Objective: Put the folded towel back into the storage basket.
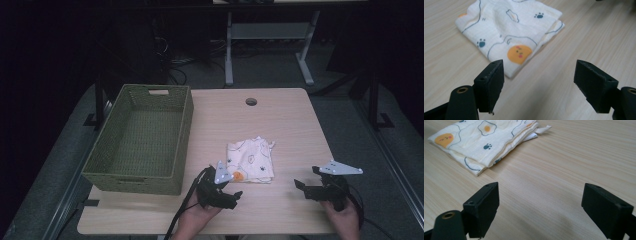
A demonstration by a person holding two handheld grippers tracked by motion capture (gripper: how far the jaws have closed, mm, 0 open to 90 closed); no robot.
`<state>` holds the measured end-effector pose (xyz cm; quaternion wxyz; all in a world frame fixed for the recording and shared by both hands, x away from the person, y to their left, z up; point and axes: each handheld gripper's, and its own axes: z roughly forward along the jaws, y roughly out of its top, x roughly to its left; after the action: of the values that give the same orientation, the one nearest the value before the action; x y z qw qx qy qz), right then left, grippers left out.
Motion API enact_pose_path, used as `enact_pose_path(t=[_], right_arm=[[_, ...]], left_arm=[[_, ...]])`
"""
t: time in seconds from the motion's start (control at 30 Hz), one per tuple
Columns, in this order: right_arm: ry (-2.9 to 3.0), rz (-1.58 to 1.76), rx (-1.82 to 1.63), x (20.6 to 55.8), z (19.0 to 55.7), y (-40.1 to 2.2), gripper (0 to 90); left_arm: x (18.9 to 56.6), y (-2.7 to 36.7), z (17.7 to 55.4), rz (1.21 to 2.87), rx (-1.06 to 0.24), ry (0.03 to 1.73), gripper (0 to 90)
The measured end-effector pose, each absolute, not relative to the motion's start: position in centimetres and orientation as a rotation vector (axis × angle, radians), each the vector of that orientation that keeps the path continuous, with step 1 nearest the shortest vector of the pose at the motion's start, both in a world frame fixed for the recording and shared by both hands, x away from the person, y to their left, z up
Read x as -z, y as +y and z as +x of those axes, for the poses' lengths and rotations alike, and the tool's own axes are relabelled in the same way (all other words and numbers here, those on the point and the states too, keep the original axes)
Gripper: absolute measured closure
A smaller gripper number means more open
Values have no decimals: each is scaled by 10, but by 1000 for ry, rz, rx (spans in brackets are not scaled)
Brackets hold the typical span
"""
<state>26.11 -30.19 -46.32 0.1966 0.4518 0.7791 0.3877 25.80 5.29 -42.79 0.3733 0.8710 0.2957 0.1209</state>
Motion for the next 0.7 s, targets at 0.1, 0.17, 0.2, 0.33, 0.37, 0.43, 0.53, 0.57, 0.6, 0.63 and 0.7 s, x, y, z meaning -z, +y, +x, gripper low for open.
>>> enact_pose_path(t=[0.1,0.17,0.2,0.33,0.37,0.43,0.53,0.57,0.6,0.63,0.7], right_arm=[[2180,1269,-1090,464,261,-303,141],[2181,1263,-1091,464,261,-304,141],[2180,1263,-1091,464,261,-304,141],[2178,1264,-1093,464,261,-304,141],[2179,1266,-1096,464,262,-304,141],[2179,1261,-1094,464,261,-303,141],[2180,1254,-1095,464,262,-304,141],[2177,1258,-1097,464,262,-304,141],[2177,1260,-1096,464,262,-304,141],[2178,1262,-1096,464,262,-304,141],[2177,1264,-1095,465,263,-304,141]], left_arm=[[425,45,268,2244,-312,746,249],[424,40,273,2257,-318,742,249],[423,37,276,2260,-314,741,249],[421,27,286,2260,-320,751,249],[421,25,289,2263,-321,759,248],[420,22,293,2271,-336,761,247],[421,15,303,2290,-329,769,248],[421,13,306,2295,-321,774,250],[421,12,309,2294,-309,780,253],[421,10,314,2297,-289,787,256],[421,6,320,2307,-270,797,297]])
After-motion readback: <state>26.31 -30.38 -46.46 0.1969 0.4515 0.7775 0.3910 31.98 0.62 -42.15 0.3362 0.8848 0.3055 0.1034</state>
